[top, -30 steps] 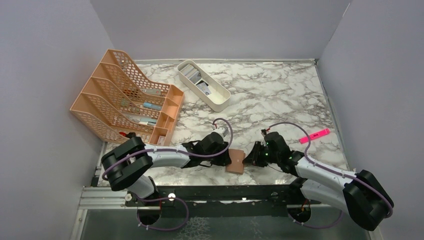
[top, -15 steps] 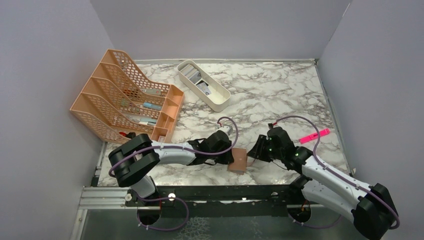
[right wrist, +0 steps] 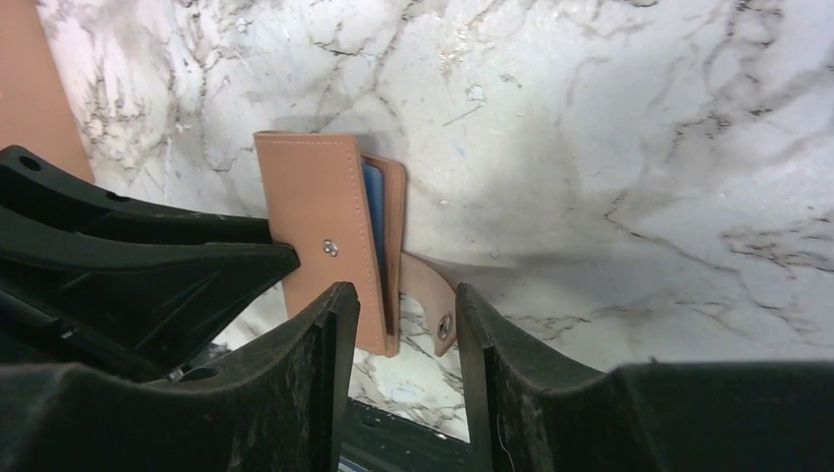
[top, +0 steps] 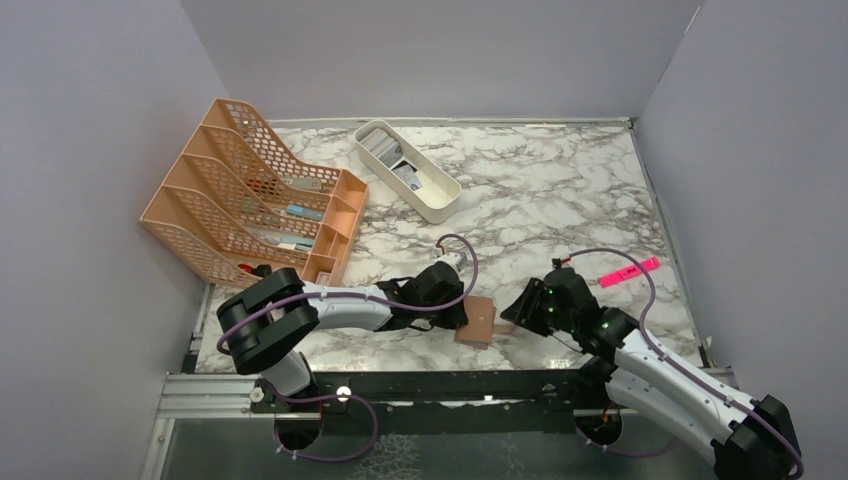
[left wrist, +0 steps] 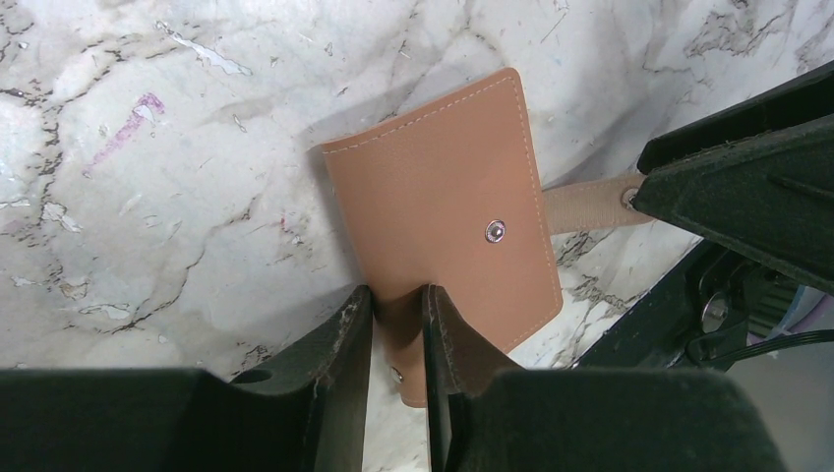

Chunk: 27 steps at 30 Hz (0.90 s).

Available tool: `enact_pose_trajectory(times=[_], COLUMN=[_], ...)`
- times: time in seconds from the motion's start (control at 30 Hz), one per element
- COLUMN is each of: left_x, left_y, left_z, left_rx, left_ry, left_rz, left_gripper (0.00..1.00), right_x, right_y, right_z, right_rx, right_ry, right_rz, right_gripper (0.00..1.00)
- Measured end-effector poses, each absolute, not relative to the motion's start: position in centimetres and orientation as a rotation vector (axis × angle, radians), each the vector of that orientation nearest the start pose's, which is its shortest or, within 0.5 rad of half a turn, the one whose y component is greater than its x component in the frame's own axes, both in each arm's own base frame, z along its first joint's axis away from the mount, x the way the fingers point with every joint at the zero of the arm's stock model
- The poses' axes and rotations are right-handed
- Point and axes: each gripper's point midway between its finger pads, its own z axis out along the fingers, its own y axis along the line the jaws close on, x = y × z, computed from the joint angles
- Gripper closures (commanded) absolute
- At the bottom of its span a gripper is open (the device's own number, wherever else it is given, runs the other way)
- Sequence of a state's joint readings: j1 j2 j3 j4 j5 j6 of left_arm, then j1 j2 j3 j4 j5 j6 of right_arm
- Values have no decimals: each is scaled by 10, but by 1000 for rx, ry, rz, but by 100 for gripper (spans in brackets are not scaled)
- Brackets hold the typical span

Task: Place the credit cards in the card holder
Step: Adjust the card holder at the center of the board.

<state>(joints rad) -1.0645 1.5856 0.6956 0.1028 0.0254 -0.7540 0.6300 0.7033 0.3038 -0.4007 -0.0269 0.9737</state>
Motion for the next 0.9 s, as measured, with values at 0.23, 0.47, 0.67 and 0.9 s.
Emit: enact_pose_trajectory(times=[0.23,0.47,0.67,0.9], left_x=[155,154,153,153], left_y=[-347,-347,-348,-348], left_z=[28,29,29,29], left_rx=[425,443,454,458], left_ry=[2508,2502,2501,2500], left_rz=[-849,-848,-854,-854], left_gripper=[76,76,75,75], right_x=[155,153,149,151], right_y=[156,158,169,181], right_z=[48,47,45,50], right_rx=[483,512,462,385], right_ry=[2489,2489,2467,2444], right_rz=[724,750,862,940], right_gripper=[43,56,70,69])
